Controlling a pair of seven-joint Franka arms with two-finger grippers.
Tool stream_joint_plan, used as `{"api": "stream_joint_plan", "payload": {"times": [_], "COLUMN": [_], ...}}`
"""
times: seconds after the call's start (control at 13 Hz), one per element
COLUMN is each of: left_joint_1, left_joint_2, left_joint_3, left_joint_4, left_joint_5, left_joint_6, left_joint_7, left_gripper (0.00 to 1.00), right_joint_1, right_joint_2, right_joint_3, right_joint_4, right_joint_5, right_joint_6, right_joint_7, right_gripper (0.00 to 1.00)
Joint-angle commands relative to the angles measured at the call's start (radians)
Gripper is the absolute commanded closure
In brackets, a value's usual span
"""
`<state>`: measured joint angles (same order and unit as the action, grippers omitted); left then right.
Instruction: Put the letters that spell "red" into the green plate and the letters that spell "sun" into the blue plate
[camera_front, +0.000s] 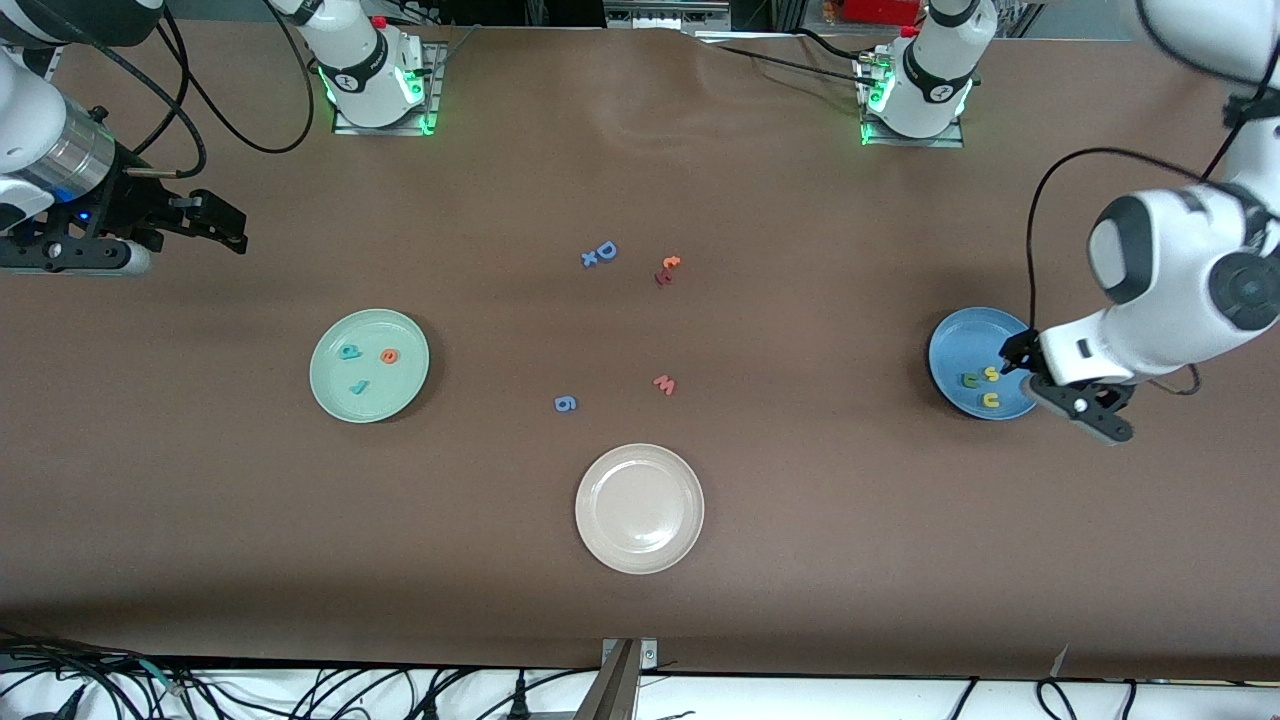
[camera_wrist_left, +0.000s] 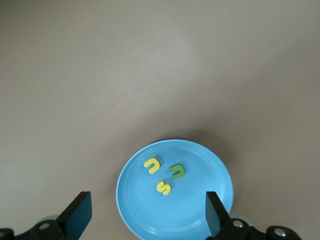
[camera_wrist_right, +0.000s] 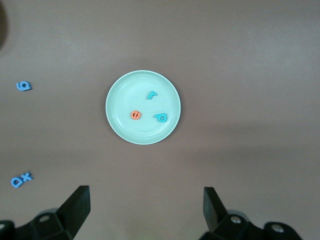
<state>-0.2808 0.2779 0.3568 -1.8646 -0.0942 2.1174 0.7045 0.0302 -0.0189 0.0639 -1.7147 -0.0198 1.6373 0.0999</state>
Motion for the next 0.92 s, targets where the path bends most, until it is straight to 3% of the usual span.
{"api": "stream_joint_plan", "payload": {"times": [0.0,0.15,0.23,0.54,0.84], "left_joint_1": [0.038,0.176,0.192,0.187,0.195], "left_joint_2": [-0.141,-0.198,-0.219,-0.24,-0.226], "left_joint_3": [-0.059,-0.203,-0.222,-0.225,-0.222], "left_joint_4": [-0.027,-0.022,-0.019,0.074,0.119], "left_joint_5": [0.036,0.036,0.037,0.039,0.039], "left_joint_6": [-0.065,-0.086,-0.111,-0.247,-0.284], "left_joint_7": [-0.023,-0.084,-0.142,-0.316,-0.339], "left_gripper": [0.0,0.0,0.0,0.0,0.0], "right_joint_1": [-0.016,-0.015,-0.015,-0.015,-0.013], "right_joint_2": [0.005,0.005,0.004,0.005,0.007], "right_joint_3": [0.014,0.014,0.016,0.016,0.016], "right_joint_4": [0.018,0.024,0.024,0.026,0.036], "right_joint_5": [-0.006,-0.006,-0.006,-0.005,-0.005], "right_joint_6": [0.009,0.007,0.006,0.009,0.009], "right_joint_7": [-0.003,0.0,0.003,-0.006,-0.011], "right_gripper": [0.0,0.0,0.0,0.0,0.0]}}
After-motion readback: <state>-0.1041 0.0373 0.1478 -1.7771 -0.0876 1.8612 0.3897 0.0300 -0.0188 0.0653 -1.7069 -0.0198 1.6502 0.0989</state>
